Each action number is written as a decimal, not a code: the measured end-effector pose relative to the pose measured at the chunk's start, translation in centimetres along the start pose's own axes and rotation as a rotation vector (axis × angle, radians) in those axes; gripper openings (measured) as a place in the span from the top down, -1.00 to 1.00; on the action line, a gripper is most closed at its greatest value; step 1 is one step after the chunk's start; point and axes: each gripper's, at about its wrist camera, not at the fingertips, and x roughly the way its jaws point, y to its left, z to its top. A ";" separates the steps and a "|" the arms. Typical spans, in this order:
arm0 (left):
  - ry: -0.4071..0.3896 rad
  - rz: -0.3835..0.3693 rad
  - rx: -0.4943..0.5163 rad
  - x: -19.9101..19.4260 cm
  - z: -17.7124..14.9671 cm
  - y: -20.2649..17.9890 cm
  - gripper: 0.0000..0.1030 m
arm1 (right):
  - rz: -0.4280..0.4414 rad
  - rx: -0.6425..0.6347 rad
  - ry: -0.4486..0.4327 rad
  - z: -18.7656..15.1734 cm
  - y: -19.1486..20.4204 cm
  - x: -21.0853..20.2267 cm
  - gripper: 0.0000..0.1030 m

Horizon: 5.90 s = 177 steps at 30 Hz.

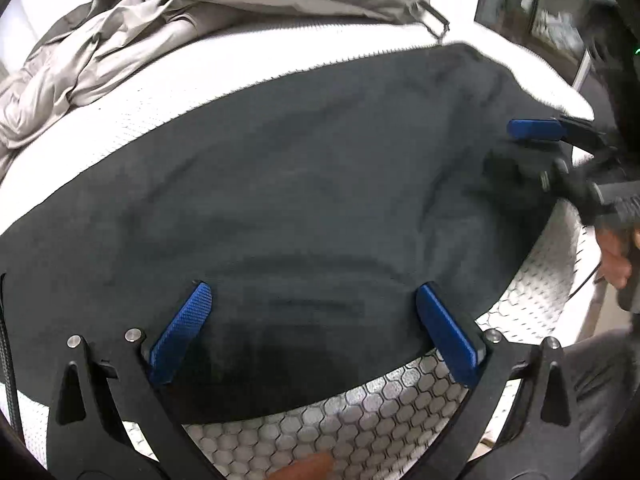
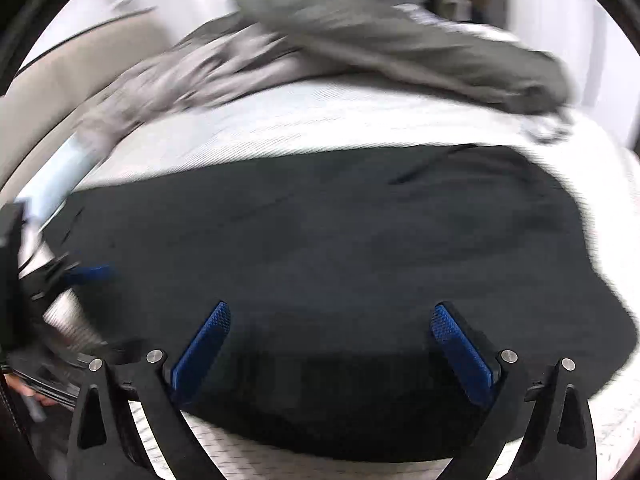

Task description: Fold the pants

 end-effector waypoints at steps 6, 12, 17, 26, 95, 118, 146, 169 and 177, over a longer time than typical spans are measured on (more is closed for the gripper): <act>0.020 -0.021 -0.024 -0.3 -1.1 2.9 -1.00 | -0.095 -0.191 0.078 -1.7 0.7 2.1 -0.98; 0.041 -0.003 -0.116 -1.7 -2.2 8.4 -0.99 | -0.404 -0.016 0.039 -2.3 -9.5 -0.6 -0.99; -0.027 0.039 -0.230 -2.2 0.6 11.4 -0.98 | -0.343 0.170 -0.056 -1.5 -11.8 -3.4 -0.98; 0.076 0.109 -0.153 3.0 3.5 10.1 -0.99 | -0.123 -0.038 0.031 4.1 -1.2 3.3 -0.98; -0.044 0.239 -0.358 1.1 6.7 20.5 -0.98 | -0.556 0.301 -0.154 4.5 -21.1 -5.8 -0.95; -0.033 0.298 -0.335 -2.0 0.0 24.0 -0.98 | -0.263 -0.061 0.087 2.4 -9.1 6.0 -0.98; -0.094 0.358 -0.716 -11.8 -11.3 33.1 0.13 | -0.227 -0.055 0.096 2.4 -6.8 4.3 -0.99; -0.067 -0.375 -0.820 -5.5 -9.4 7.2 0.01 | 0.558 0.606 -0.103 -6.5 2.6 2.7 -0.60; -0.126 -0.264 -0.846 -3.9 -7.3 7.1 0.73 | 0.496 0.686 -0.172 -4.3 2.9 3.7 0.70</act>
